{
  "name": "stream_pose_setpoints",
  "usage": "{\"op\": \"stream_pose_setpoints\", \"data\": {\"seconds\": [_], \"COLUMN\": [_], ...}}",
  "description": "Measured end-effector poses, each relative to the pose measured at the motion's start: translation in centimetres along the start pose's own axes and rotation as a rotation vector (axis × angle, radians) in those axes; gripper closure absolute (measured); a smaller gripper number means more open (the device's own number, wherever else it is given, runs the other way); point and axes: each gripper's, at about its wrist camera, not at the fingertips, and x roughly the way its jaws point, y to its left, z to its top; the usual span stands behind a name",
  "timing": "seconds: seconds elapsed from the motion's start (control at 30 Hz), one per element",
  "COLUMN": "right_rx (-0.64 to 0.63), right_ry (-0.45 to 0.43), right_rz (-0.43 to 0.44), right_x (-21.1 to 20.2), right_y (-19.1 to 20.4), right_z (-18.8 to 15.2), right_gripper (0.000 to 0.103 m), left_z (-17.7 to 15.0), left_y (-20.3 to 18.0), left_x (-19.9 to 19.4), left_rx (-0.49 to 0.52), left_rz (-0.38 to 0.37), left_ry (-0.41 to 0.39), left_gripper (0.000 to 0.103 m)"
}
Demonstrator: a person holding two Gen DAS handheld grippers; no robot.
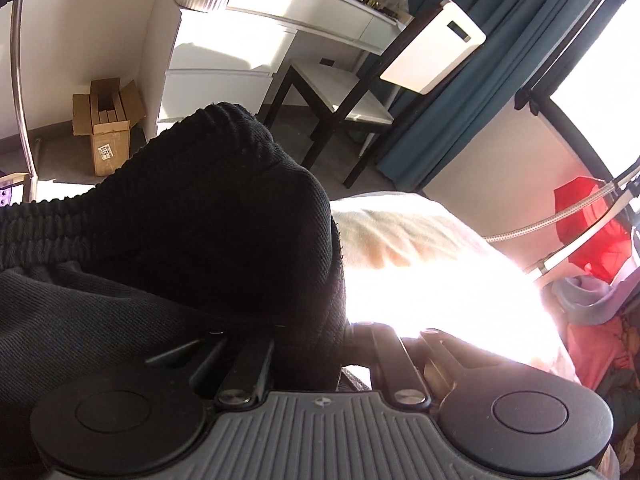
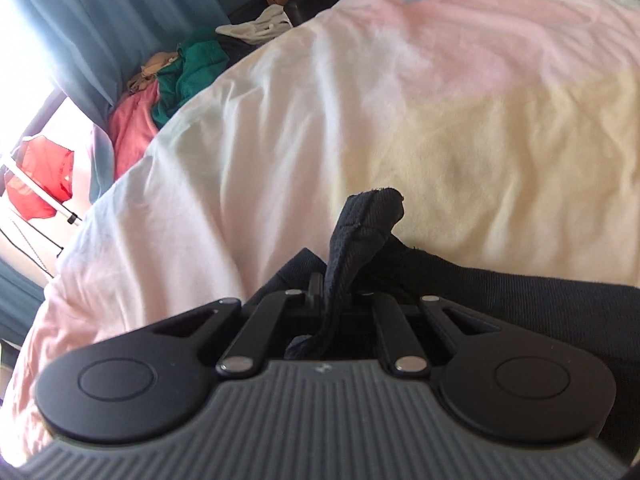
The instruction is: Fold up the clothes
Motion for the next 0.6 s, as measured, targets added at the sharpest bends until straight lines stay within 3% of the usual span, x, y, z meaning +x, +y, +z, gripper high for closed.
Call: {"op": "stream_pose_setpoints", "data": {"seconds": [0.1, 0.27, 0.37, 0.47, 0.6], "right_rx": [-0.002, 0.058, 0.116, 0.178, 0.386], "right_ry": [-0.005, -0.066, -0.124, -0.121, -0.060], "right_rz": [0.074, 0.221, 0.259, 0.279, 0.366], "right_x": [-0.9, -6.3, -10.4, -13.4, -15.0], "right_y": [-1.1, -4.6, -7.7, -11.1, -15.8], "right_z": [0.1, 0.0, -1.1, -2.8, -6.3], "right_gripper": [0.085, 0.058, 0.047, 0.044, 0.044], "left_z": [-0.2, -0.1, -0.4, -0.7, -2.7], "left_y": [1.3, 4.0, 6.1, 9.0, 14.4], "left_x": [-0.5, -4.1, -7.6, -10.2, -13.3], "left_rx": [0.012, 0.029, 0.062, 0.055, -0.030], "left_rz": [-0.048, -0.164, -0.231, -0.269, -0.290], "left_ry": [0.023, 0.040, 0.035, 0.053, 0.116], "left_gripper": [0.084, 0.036, 0.022, 0.019, 0.018]}}
